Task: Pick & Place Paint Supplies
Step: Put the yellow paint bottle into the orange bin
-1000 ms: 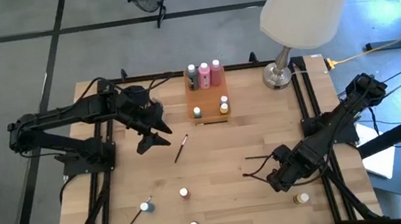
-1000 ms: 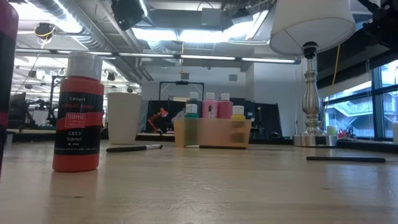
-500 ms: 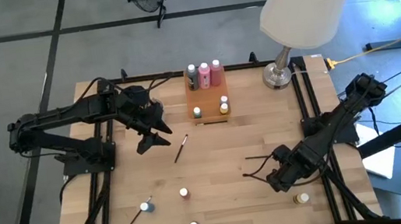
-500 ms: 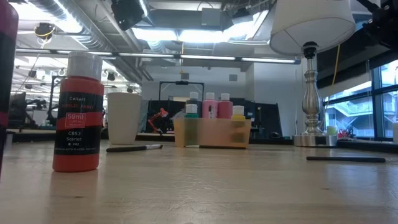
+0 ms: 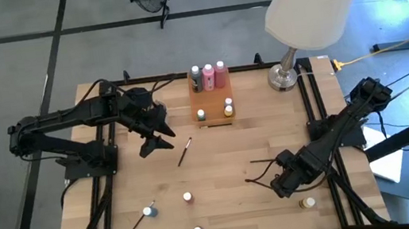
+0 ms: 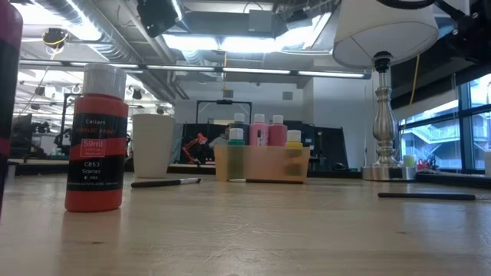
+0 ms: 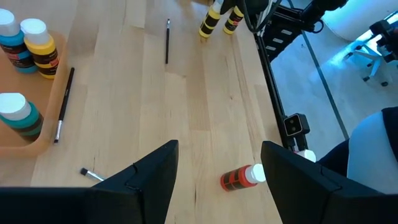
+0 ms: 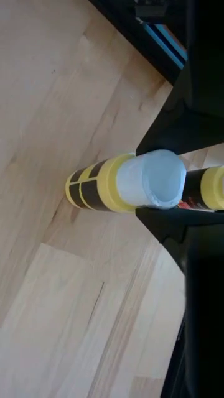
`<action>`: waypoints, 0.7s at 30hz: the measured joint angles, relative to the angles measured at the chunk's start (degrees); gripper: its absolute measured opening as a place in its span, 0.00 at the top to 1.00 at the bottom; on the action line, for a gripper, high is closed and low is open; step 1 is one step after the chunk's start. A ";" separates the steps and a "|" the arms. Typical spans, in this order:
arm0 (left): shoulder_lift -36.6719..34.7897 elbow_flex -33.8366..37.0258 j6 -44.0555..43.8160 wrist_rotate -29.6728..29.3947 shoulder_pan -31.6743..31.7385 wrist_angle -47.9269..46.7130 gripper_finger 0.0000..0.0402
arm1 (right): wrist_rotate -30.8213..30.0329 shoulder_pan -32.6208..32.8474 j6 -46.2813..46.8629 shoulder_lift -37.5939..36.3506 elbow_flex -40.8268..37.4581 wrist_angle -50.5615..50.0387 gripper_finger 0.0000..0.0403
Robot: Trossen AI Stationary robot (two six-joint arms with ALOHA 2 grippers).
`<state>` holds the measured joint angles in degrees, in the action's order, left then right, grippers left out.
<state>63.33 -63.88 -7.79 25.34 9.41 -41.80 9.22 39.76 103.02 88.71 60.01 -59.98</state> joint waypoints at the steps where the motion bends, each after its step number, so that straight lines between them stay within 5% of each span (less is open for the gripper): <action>1: -0.37 0.02 0.00 0.12 0.00 0.00 0.44 | 0.01 -0.12 0.00 0.00 0.00 0.02 0.70; 21: -10.27 0.02 -1.03 -0.12 0.00 2.70 0.44 | -0.89 -5.04 -7.92 -0.57 9.23 -4.33 0.70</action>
<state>53.06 -63.86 -8.83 25.23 9.41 -39.10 8.34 34.72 95.11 88.14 69.24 -64.31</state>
